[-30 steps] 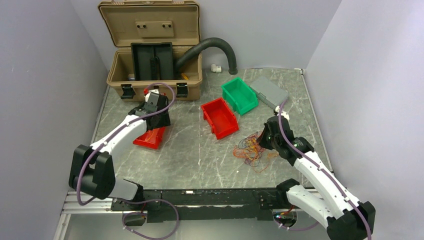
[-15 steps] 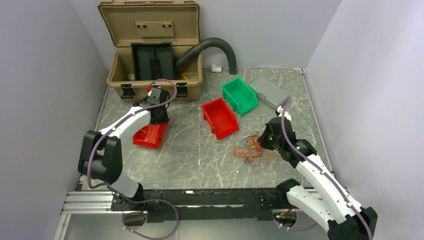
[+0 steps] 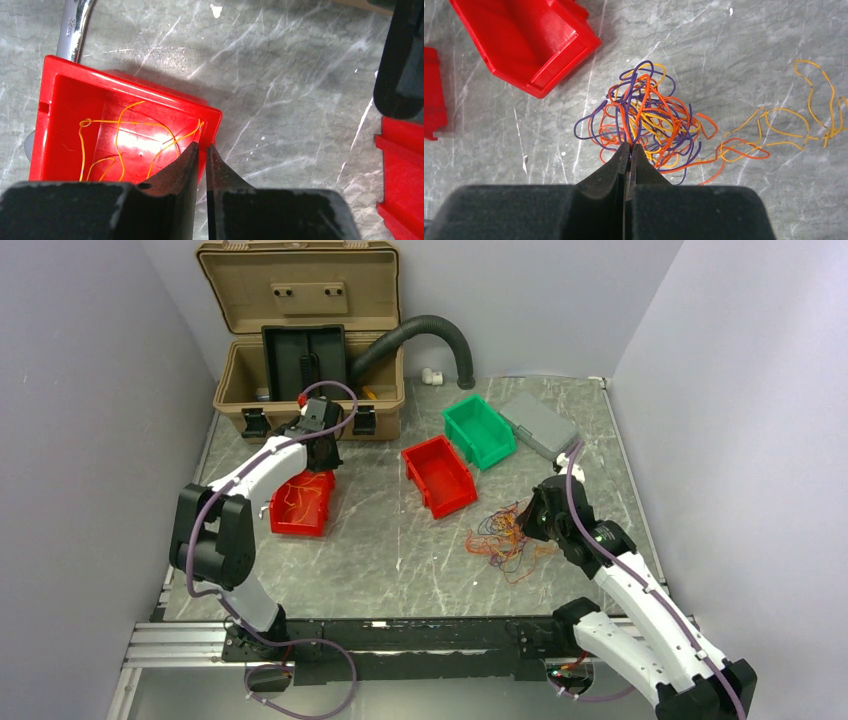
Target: Untangle the cables
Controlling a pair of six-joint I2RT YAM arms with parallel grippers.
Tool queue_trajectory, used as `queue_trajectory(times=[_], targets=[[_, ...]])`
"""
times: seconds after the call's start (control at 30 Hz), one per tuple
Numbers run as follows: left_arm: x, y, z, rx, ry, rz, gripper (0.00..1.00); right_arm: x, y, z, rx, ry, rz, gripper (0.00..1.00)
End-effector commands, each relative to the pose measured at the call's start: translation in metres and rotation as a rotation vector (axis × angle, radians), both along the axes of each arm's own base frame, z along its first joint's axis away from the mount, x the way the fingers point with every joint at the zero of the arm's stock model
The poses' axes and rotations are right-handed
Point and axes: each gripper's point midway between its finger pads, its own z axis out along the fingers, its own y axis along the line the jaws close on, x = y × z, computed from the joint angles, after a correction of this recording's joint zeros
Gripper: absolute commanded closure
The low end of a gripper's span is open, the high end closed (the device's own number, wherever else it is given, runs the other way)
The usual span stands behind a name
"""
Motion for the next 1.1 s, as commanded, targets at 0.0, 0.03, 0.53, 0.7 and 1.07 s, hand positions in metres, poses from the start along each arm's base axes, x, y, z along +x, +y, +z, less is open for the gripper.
queue_trajectory(times=[0.0,0.03,0.53,0.7,1.07], targets=[[0.015,0.005,0.009,0.003,-0.018,0.011,0.84,0.000,-0.004,0.013,-0.009,-0.034,-0.009,1.00],[0.016,0.006,0.008,0.001,-0.017,0.014,0.84,0.000,-0.004,0.013,-0.010,-0.035,-0.010,1.00],[-0.021,-0.030,0.091,-0.014,-0.216,-0.165,0.60,0.006,0.046,0.071,0.090,-0.154,0.309,1.00],[-0.061,-0.063,0.111,-0.140,-0.288,-0.341,0.58,-0.019,0.104,0.150,0.317,-0.336,0.615,1.00],[-0.133,-0.108,0.122,-0.393,-0.381,-0.626,0.38,-0.050,0.144,0.157,0.439,-0.312,0.758,0.65]])
